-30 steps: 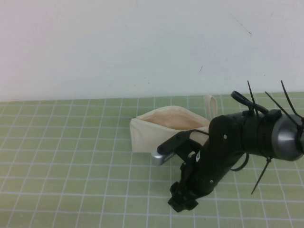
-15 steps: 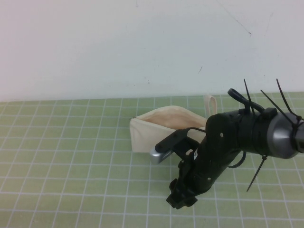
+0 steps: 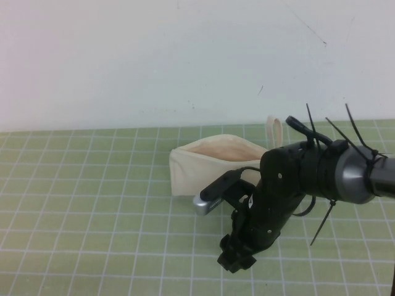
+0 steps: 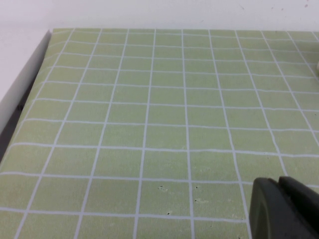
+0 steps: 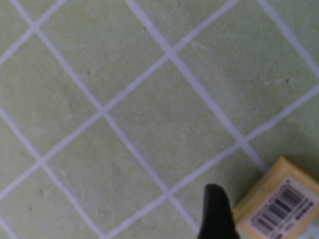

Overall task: Put eraser into pencil case
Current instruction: Pick up the eraser from the table, then place the eraser on the pencil case

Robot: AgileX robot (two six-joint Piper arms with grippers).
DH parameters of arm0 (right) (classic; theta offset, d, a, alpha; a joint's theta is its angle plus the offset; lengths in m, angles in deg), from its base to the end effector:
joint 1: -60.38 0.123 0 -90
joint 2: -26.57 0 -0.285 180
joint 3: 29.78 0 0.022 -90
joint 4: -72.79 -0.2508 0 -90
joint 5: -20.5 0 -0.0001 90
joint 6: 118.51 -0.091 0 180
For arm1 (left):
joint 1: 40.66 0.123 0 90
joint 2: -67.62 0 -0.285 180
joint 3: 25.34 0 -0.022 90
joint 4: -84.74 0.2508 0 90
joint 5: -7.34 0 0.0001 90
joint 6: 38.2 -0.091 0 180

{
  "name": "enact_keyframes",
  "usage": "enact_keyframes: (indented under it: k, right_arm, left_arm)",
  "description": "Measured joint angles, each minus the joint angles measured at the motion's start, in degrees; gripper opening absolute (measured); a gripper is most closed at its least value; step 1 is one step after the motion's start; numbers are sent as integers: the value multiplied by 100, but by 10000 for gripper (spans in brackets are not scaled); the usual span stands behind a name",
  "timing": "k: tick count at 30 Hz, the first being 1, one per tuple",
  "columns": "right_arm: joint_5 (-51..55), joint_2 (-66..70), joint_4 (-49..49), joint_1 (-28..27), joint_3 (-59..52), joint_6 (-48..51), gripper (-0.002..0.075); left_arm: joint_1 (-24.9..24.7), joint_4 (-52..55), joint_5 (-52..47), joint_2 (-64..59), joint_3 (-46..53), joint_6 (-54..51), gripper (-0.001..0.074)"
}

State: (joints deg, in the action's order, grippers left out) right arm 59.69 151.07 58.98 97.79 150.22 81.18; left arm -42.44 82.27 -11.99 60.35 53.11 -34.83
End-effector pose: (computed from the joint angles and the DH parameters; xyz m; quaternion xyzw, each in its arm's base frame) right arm 0.3149 0.2582 0.1480 -0.3981 0.9021 0.1091 0.1255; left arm 0.0535 -0.0030 0.1760 -0.0228 0.7932 -0.0453 0.6068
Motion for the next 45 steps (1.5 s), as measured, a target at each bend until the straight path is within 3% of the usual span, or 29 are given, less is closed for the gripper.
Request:
enact_keyframes:
  k: [4, 9, 11, 19, 24, 30, 35, 40, 42, 45]
  right_arm:
    - [10, 17, 35, 0, 20, -23, 394]
    - [106, 29, -31, 0, 43, -46, 271]
    - [202, 29, -143, 0, 46, -46, 185]
    - [829, -213, -409, 0, 444, -23, 188]
    - [1633, -436, -297, 0, 1554, 0, 188]
    - [2009, -483, 973, 6, 2798, 0, 188]
    - [1546, -470, 2052, 6, 3028, 0, 188]
    - [1305, -142, 2218, 6, 3026, 0, 190]
    - [1305, 8, 2230, 6, 3026, -39, 235]
    - [1316, 124, 2379, 6, 3026, -314, 385]
  left_arm:
    - [0, 0, 0, 0, 0, 0, -1]
    - [0, 0, 0, 0, 0, 0, -1]
    - [0, 0, 0, 0, 0, 0, -1]
    - [0, 0, 0, 0, 0, 0, -1]
    - [0, 0, 0, 0, 0, 0, -1]
    - [0, 0, 0, 0, 0, 0, -1]
    - [0, 0, 0, 0, 0, 0, -1]
    - [0, 0, 0, 0, 0, 0, -1]
    - [0, 0, 0, 0, 0, 0, -1]
    - [0, 0, 0, 0, 0, 0, -1]
